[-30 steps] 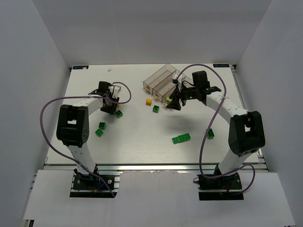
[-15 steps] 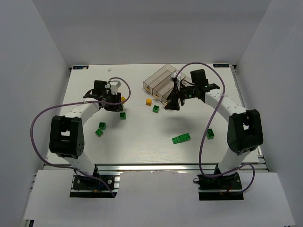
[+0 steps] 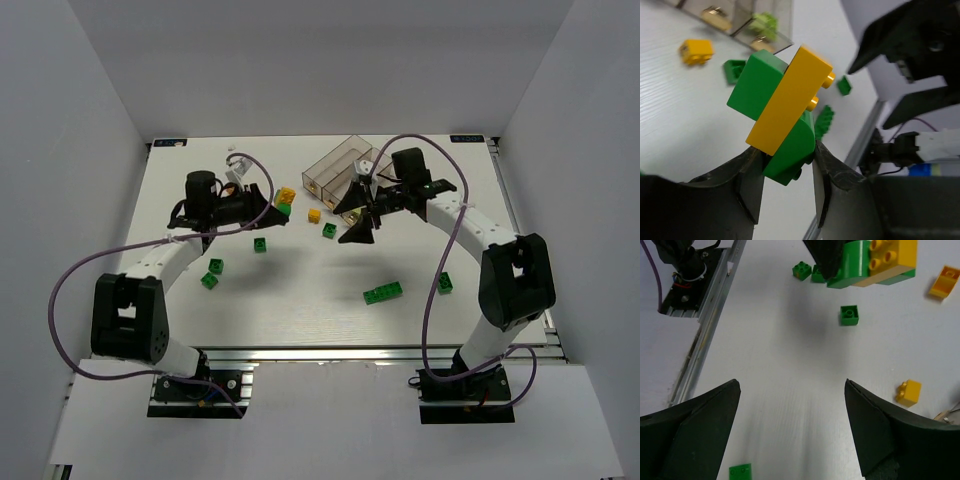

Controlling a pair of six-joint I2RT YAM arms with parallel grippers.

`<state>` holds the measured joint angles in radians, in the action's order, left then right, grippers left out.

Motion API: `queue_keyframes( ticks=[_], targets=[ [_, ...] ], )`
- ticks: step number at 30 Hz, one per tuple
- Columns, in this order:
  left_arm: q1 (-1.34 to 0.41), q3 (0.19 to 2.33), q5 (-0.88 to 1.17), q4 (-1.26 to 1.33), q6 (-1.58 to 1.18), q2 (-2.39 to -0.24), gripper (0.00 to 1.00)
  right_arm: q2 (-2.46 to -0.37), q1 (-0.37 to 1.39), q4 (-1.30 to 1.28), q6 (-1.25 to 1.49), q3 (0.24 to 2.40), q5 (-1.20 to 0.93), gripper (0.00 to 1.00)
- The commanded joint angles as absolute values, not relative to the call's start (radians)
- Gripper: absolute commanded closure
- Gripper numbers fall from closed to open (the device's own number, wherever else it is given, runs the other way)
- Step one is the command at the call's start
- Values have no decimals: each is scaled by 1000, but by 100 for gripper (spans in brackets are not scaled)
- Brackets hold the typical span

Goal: Sort the legos into containers by color

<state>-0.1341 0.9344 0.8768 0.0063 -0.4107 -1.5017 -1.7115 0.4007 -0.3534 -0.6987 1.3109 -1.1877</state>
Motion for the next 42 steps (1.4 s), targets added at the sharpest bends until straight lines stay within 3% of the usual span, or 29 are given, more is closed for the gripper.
queue_keyframes(
  ticks=[1, 9, 18, 28, 42],
  targets=[
    [-153, 917, 1020, 220, -569, -1396, 81, -1646, 425, -56, -504, 1283, -1179, 11],
    [-239, 936, 925, -27, -399, -1370, 81, -1678, 471, 170, -269, 1295, -1091, 11],
    [-371, 965, 661, -328, -88, -1368, 88, -1664, 471, 144, -366, 1282, -1149, 11],
    [-425, 900, 546, -299, 34, -1253, 89, -1709, 508, -190, -642, 1315, -1223, 11],
    [-491, 888, 509, -299, 48, -1244, 90, -1736, 523, -74, -614, 1333, -1166, 11]
  ],
)
